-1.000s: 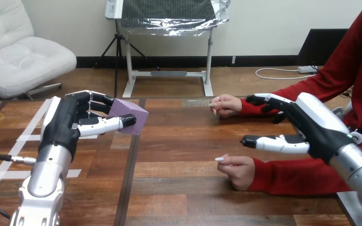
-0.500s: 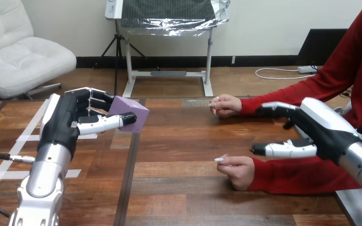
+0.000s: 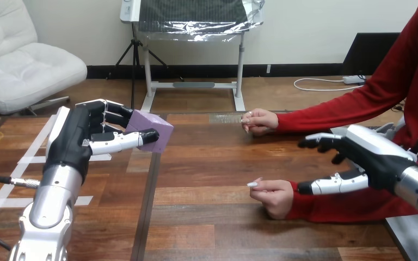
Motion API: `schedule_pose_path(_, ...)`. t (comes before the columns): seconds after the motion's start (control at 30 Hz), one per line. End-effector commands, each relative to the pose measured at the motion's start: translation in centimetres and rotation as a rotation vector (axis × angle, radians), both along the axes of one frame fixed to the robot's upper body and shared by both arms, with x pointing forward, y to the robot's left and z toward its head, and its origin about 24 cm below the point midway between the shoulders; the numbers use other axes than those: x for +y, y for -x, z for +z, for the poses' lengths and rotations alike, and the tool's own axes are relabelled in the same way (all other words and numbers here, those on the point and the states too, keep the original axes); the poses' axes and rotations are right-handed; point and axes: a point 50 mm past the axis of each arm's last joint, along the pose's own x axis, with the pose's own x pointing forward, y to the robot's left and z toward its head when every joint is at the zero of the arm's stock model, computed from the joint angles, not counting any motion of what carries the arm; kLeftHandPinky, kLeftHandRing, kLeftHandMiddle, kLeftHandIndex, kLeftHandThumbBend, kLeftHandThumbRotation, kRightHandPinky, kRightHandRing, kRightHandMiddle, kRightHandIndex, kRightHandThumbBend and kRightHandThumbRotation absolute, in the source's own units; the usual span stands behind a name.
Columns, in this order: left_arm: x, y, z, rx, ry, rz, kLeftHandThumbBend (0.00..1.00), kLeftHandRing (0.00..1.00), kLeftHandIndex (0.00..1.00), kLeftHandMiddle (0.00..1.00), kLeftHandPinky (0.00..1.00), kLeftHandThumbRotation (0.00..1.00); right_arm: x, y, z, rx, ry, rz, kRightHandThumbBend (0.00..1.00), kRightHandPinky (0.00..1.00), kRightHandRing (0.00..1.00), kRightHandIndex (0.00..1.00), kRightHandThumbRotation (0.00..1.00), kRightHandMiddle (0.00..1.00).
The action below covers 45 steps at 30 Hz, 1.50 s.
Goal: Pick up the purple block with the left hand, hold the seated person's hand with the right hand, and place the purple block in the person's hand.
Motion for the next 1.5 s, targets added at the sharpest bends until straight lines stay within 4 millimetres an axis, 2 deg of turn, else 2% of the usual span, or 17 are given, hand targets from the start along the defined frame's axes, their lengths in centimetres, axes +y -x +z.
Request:
schedule_pose_path(0.0,-0.37,-0.45,2.36,-0.106,0.010,-0.017,0.53,0.39,0.42,0.42,0.34,0.00,-0.37,-1.83,3.18,-0.068,0.029,0.008,1.00,0.73,0.85,0.85,0.65,0.87)
schedule_pose_path(0.7,-0.47,-0.44,2.06,-0.090,0.028,-0.009,0.52,0.39,0.42,0.42,0.34,0.00,-1.05,-2.34,3.46,0.066,0.069,0.015,1.00,0.73,0.86,0.85,0.57,0.88)
schedule_pose_path(1.17,-0.52,-0.46,2.06,-0.090,0.014,-0.009,0.52,0.39,0.41,0.42,0.35,0.00,-0.91,-2.55,3.09,0.102,0.088,0.003,1.00,0.75,0.86,0.85,0.41,0.88)
schedule_pose_path(1.47,-0.49,-0.44,2.02,-0.091,0.037,-0.009,0.53,0.39,0.42,0.42,0.35,0.00,-0.61,-2.50,2.67,0.092,0.111,0.024,1.00,0.74,0.85,0.84,0.35,0.87)
